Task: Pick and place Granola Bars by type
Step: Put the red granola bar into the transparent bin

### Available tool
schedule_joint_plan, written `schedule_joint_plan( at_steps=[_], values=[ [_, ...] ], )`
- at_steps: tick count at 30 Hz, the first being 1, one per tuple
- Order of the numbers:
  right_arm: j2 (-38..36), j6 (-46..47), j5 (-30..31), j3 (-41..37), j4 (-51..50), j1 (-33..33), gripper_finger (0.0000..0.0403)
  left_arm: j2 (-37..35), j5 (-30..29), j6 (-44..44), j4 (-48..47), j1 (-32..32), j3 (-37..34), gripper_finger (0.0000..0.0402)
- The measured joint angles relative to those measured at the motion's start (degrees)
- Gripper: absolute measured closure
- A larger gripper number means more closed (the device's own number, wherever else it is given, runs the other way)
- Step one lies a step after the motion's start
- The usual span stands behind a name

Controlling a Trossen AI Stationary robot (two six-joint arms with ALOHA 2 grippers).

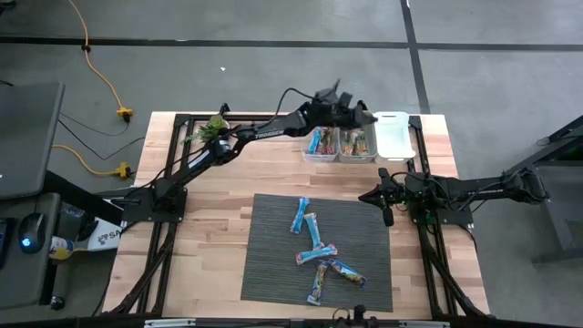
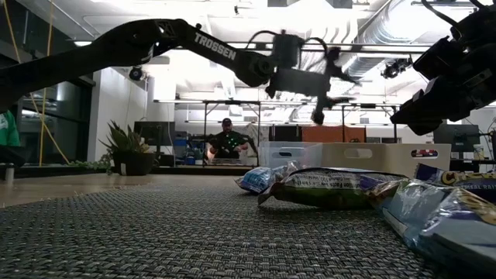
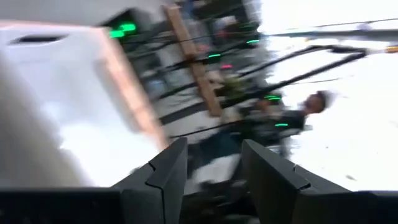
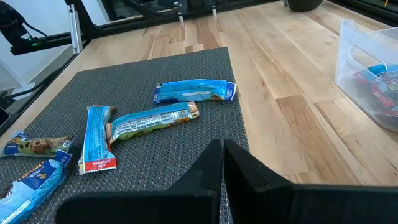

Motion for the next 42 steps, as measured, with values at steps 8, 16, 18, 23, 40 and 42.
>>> schedule_joint_plan(
  at_steps=[8, 16, 18, 23, 40, 42],
  values=[
    [0.0, 0.0, 0.0, 0.0, 0.0, 0.0, 0.0402, -1.2, 9.1, -7.6, 16.6, 2.0, 0.0, 0.025],
    [0.0, 0.0, 0.0, 0.0, 0.0, 0.0, 0.0402, -8.8, 17.5, -3.8, 16.6, 3.0, 0.0, 0.025],
    [0.0, 0.0, 0.0, 0.0, 0.0, 0.0, 0.0402, -11.4, 19.6, -2.5, 15.1, 3.3, 0.0, 0.025],
    [0.0, 0.0, 0.0, 0.0, 0.0, 0.0, 0.0402, -17.6, 25.4, 3.5, 6.8, 3.4, 0.0, 0.025],
    [0.0, 0.0, 0.0, 0.0, -0.1, 0.0, 0.0402, -31.6, 21.3, 41.2, -54.0, -0.1, 0.0, 0.025],
    [0.0, 0.0, 0.0, 0.0, -0.1, 0.0, 0.0402, -32.2, 17.1, 43.7, -59.5, -1.5, 0.0, 0.025]
  ],
)
